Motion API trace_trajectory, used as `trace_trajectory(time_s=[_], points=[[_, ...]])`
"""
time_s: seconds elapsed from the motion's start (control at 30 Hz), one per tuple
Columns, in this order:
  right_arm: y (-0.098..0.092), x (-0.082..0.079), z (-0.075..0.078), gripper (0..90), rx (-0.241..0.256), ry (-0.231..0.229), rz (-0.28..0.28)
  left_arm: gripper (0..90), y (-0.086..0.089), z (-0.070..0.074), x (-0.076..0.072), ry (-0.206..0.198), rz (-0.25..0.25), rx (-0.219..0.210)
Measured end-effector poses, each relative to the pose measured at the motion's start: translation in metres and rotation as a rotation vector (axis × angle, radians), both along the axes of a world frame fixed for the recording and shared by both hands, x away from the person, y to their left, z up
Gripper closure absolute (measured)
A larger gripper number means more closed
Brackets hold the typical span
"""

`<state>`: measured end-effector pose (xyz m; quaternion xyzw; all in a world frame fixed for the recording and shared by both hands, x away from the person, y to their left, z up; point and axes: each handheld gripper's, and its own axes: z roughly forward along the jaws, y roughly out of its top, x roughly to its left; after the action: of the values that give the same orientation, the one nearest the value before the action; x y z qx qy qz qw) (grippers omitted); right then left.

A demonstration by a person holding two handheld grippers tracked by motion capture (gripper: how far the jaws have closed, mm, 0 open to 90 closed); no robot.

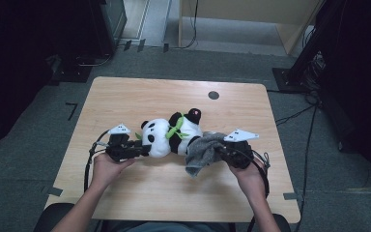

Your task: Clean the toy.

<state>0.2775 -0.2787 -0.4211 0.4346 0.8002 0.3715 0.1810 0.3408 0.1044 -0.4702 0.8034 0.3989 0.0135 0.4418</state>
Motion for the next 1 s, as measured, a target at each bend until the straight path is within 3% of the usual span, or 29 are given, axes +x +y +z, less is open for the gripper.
trace_trajectory(time_s=[0.13, 0.3, 0.5, 0.67, 0.83, 1.0], points=[[-0.01, 0.003, 0.006, 85.0, 0.03, -0.021, -0.035, 59.3, 0.0, 0.0, 0.001, -0.001, 0.0, 0.001], [-0.018, 0.011, 0.007, 85.1, 0.026, -0.018, -0.062, 58.7, -0.001, 0.0, 0.002, -0.002, 0.004, 0.0], [-0.033, 0.032, 0.001, 85.0, 0.013, 0.0, -0.119, 57.8, -0.001, 0.0, 0.002, -0.014, -0.002, 0.002], [-0.051, 0.055, -0.011, 85.1, 0.019, 0.031, -0.188, 57.5, 0.0, -0.001, 0.003, -0.018, -0.001, 0.002], [-0.057, 0.069, -0.019, 85.1, 0.022, 0.044, -0.213, 57.3, 0.0, -0.001, 0.002, -0.021, 0.001, 0.0], [-0.066, 0.093, -0.034, 85.0, 0.018, 0.082, -0.258, 56.9, 0.0, -0.002, 0.002, -0.021, 0.001, -0.001]])
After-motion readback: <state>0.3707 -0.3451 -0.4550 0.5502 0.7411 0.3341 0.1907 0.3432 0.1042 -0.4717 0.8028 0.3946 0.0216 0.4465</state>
